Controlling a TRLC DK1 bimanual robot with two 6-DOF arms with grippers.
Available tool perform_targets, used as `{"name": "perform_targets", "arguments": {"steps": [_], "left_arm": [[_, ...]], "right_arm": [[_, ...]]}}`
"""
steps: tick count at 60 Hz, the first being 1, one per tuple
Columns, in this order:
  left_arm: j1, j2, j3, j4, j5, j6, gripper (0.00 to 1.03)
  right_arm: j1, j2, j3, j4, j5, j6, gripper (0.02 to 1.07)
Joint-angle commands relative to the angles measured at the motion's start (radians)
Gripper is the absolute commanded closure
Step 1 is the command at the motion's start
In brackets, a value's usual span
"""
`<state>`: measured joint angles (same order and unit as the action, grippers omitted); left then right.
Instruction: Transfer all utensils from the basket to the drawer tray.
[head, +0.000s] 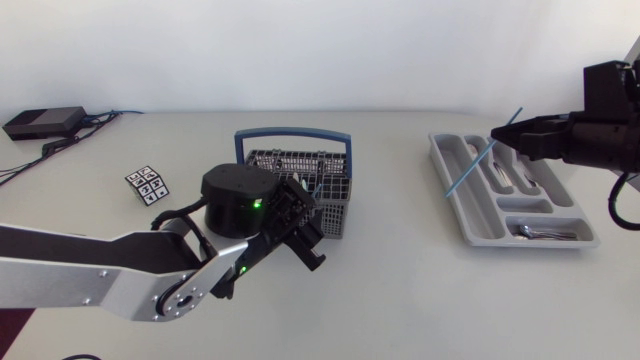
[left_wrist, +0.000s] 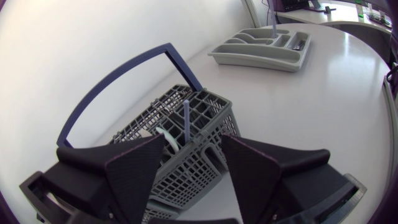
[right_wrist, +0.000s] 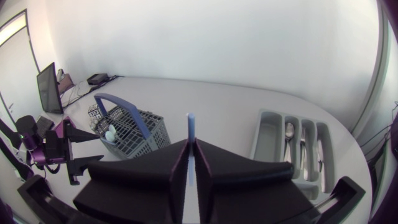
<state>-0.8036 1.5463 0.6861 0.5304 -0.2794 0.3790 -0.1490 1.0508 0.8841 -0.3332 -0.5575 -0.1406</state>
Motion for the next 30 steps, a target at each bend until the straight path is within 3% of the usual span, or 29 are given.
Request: {"name": "perform_targets", "arguments": {"steps": [1,30], "left_arm": [[-0.006,0.04,0.043,0.025,-0.012,0.023,0.44],[0.02,0.136,0.124,0.12,-0.012,0.064,0.67]], "right_arm": [[-0.044,0.048,0.009,-0.024,-0.009,-0.03,0.95],[-0.173,0.241,0.13,-0.072,-0.007,-0.077,0.95]]}}
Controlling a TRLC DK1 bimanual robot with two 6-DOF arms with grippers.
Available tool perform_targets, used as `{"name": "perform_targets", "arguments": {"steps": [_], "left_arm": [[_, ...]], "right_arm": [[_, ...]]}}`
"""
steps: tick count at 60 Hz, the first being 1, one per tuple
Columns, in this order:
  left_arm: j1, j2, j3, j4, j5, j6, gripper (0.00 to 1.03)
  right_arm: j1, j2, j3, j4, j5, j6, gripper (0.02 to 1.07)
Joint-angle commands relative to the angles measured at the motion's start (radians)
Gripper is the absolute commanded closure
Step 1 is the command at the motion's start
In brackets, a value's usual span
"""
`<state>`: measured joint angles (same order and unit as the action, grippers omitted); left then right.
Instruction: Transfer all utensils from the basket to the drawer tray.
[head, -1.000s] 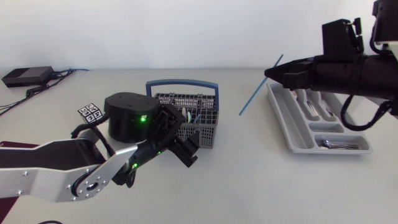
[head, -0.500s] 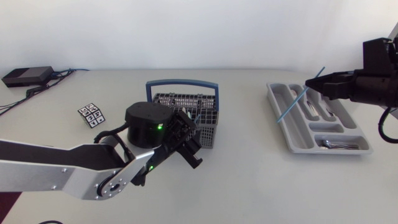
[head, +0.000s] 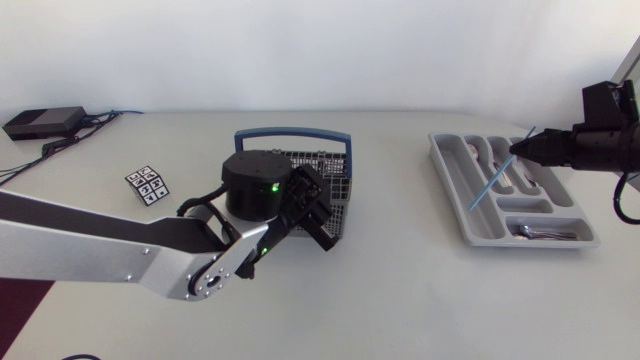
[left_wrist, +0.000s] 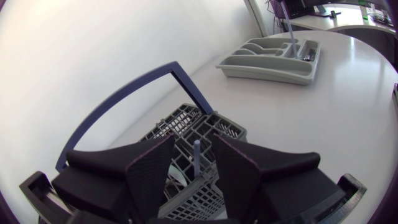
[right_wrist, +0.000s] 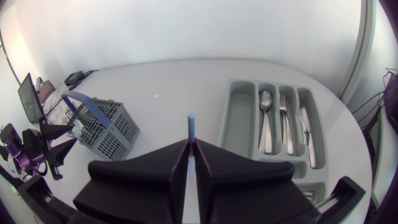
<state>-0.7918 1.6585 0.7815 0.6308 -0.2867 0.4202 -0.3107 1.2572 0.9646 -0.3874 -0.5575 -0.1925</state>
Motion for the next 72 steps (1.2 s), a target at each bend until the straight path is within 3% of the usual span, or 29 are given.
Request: {"name": "perform_targets", "arguments": {"steps": [1,13,23,27,46,56,72], "left_arm": [[0.008,0.026,0.03,0.02,-0.005,0.023,0.69],[0.012,0.032,0.028,0.027,-0.005,0.031,0.85],[0.016,0.03,0.022,0.027,-0.005,0.031,0.86],[0.017,0.03,0.022,0.027,-0.005,0.029,0.92],[0.023,0.03,0.005,0.029,-0.005,0.02,0.92],[0.029,0.023,0.012,0.029,-0.005,0.022,1.0],[0.042,-0.025,0.015,0.009,-0.003,0.034,1.0]], "right_arm": [[-0.013,0.044,0.06,-0.025,-0.005,-0.027,0.95],[-0.028,0.143,0.166,-0.103,0.011,-0.036,0.95],[-0.03,0.197,0.218,-0.14,0.031,-0.05,0.95],[-0.03,0.212,0.229,-0.146,0.036,-0.053,0.95],[-0.025,0.268,0.246,-0.163,0.041,-0.062,0.95],[-0.014,0.314,0.276,-0.186,0.068,-0.076,0.95],[0.027,0.383,0.327,-0.226,0.146,-0.081,0.95]]}}
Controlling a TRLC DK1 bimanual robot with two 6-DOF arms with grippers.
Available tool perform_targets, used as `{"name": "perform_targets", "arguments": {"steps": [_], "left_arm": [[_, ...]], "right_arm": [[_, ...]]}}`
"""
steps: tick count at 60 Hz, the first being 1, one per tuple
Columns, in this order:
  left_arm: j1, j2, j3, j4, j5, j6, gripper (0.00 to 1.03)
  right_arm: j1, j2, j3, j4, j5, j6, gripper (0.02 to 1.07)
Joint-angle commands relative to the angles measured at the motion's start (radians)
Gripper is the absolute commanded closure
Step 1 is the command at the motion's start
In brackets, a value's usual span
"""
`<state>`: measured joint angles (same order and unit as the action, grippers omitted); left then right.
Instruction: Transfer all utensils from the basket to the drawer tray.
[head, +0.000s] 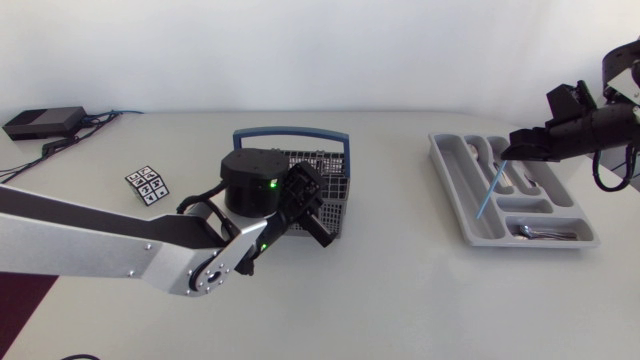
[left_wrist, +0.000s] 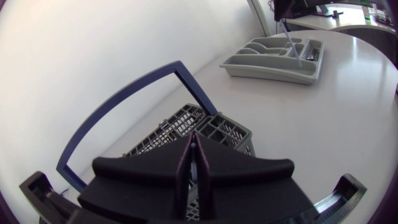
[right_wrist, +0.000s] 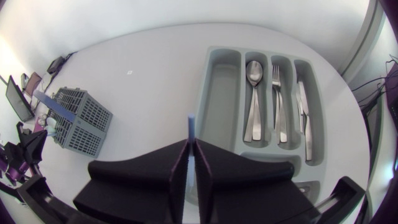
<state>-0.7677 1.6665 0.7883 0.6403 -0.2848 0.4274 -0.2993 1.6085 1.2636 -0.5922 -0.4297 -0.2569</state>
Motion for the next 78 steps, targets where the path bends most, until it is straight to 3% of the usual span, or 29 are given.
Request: {"name": "perform_targets", "arguments": {"steps": [1,18,55,71,75,78], "left_arm": [[0.018,-0.037,0.009,-0.002,-0.005,0.027,1.0],[0.034,-0.125,0.035,-0.057,-0.002,0.028,1.0],[0.025,-0.286,0.276,-0.498,0.049,-0.055,1.0],[0.008,-0.329,0.322,-0.59,0.05,-0.081,1.0],[0.005,-0.34,0.327,-0.605,0.053,-0.092,1.0],[0.004,-0.346,0.336,-0.62,0.058,-0.095,1.0]], "right_arm": [[0.017,0.034,0.03,-0.023,0.022,-0.016,0.95],[0.034,0.103,0.072,-0.054,0.068,-0.019,0.95],[0.086,0.344,0.273,-0.133,0.126,-0.001,0.94],[0.092,0.513,0.413,-0.133,0.169,0.018,0.93],[0.092,0.551,0.434,-0.126,0.178,0.018,0.92],[0.092,0.562,0.434,-0.11,0.186,0.019,0.79]]}}
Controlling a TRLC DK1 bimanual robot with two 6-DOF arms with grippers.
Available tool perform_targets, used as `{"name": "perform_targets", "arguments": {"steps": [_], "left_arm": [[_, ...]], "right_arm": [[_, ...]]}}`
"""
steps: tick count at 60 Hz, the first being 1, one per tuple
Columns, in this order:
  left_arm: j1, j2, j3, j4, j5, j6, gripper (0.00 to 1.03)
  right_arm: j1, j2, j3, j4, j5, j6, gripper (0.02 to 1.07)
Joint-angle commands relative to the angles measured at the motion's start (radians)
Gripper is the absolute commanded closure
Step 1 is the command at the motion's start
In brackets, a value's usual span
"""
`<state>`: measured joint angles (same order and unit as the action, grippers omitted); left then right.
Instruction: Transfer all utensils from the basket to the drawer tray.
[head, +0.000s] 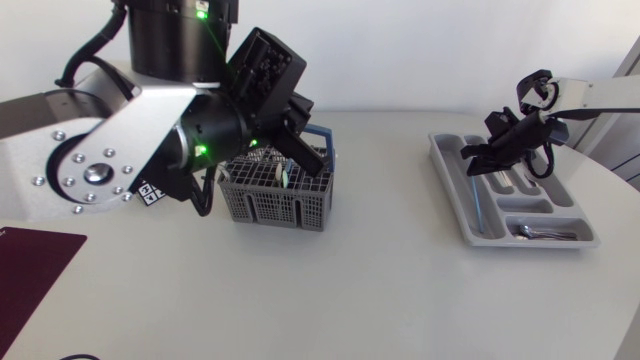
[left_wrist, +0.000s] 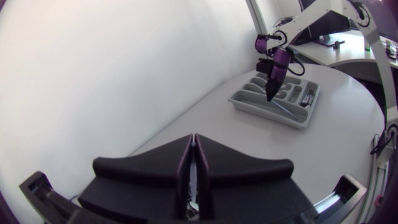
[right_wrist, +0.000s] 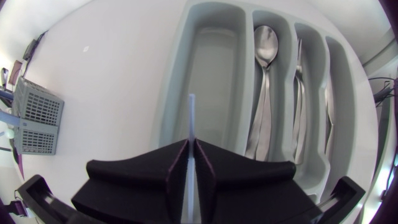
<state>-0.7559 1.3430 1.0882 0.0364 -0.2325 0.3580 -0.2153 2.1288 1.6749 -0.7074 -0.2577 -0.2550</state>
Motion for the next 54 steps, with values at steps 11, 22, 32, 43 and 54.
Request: {"name": "perform_targets", "arguments": {"steps": [11,22,32,43,54], "left_arm": [[-0.017,-0.045,0.091,-0.086,0.013,-0.053,1.0],[-0.022,-0.07,0.147,-0.179,0.081,-0.14,1.0],[0.033,-0.067,0.164,-0.248,0.243,-0.248,1.0],[0.115,-0.041,0.17,-0.288,0.464,-0.341,1.0],[0.198,0.013,0.214,-0.343,0.703,-0.436,1.0]], "right_arm": [[0.007,0.023,-0.006,0.059,0.032,0.02,0.32],[0.011,-0.138,-0.153,0.141,-0.017,-0.027,0.07],[0.017,-0.322,-0.305,0.178,-0.155,-0.067,0.07],[0.067,-0.526,-0.458,0.164,-0.314,-0.151,0.07],[0.182,-0.678,-0.554,0.091,-0.414,-0.217,0.07]]}}
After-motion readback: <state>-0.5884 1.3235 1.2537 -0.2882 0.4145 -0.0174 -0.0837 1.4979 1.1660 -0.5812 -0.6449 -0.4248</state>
